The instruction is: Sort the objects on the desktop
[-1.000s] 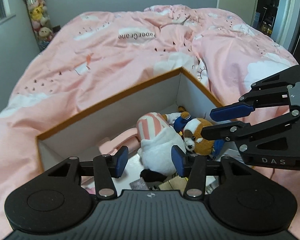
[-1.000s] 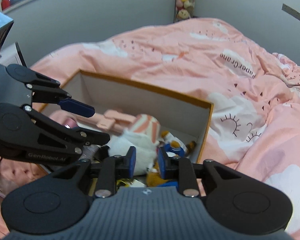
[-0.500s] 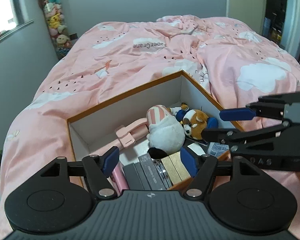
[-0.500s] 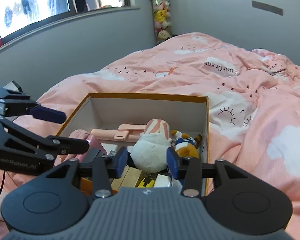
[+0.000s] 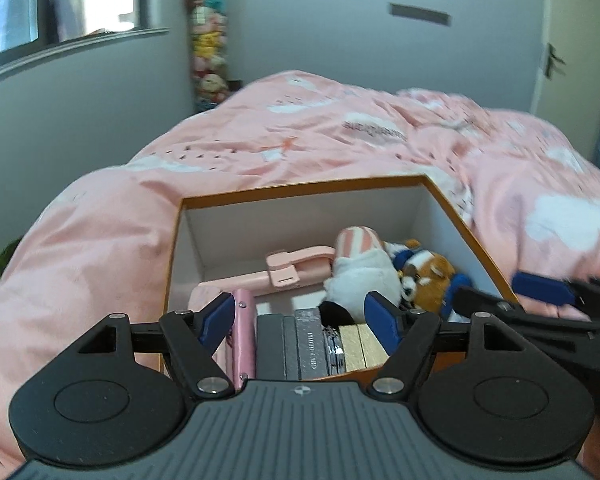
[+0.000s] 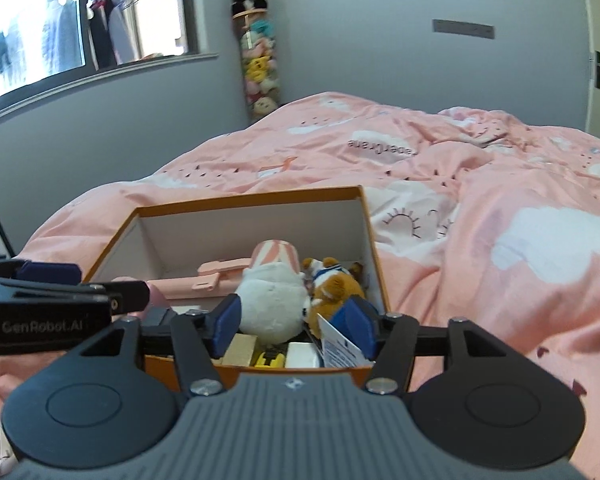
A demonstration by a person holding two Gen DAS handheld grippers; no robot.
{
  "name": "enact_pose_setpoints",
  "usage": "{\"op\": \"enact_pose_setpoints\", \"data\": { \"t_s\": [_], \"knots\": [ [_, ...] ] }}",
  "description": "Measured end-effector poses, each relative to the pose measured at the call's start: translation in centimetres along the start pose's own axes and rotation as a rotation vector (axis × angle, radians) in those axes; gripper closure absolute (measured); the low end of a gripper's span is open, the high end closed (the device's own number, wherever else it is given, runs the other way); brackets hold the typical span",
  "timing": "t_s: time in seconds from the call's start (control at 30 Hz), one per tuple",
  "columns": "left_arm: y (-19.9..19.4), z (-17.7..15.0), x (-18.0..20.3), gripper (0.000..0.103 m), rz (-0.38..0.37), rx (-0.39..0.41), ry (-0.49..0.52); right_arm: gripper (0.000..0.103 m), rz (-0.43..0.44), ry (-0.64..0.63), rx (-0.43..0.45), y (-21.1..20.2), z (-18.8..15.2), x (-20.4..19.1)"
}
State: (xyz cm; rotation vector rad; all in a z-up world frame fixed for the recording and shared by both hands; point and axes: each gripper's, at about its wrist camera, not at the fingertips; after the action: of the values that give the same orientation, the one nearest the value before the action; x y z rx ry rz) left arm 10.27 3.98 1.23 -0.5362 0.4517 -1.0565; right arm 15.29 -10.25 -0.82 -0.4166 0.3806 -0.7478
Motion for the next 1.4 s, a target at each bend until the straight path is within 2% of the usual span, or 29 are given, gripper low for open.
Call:
{"op": "enact_pose_setpoints", "data": {
  "t_s": [0.2, 0.73, 1.4],
  "knots": [
    [1.0, -1.5, 0.1, 0.019, 0.068, 0.013, -0.071, 0.036, -0.019, -0.009, 0.013, 0.4, -1.2, -0.1],
    [2.8, -3.6, 2.2, 0.016, 0.153, -0.025, -0.040, 0.028, -0.016, -0.001, 0.012, 1.3, -2.7, 1.0],
    [3.3, -3.7, 2.0, 0.016, 0.138, -0.044, -0.057, 0.027, -0.002, 0.005, 0.014, 1.6, -2.9, 1.4]
  ]
}}
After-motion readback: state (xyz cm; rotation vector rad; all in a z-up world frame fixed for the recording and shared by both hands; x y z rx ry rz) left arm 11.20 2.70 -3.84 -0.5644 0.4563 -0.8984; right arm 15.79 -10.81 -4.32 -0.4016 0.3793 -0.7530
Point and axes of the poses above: each gripper's, at about its wrist camera, not at the fingertips, and y roughly the way its jaws point, x to its right, z to its top, and after that the axes turned 10 degrees about z, right-handed
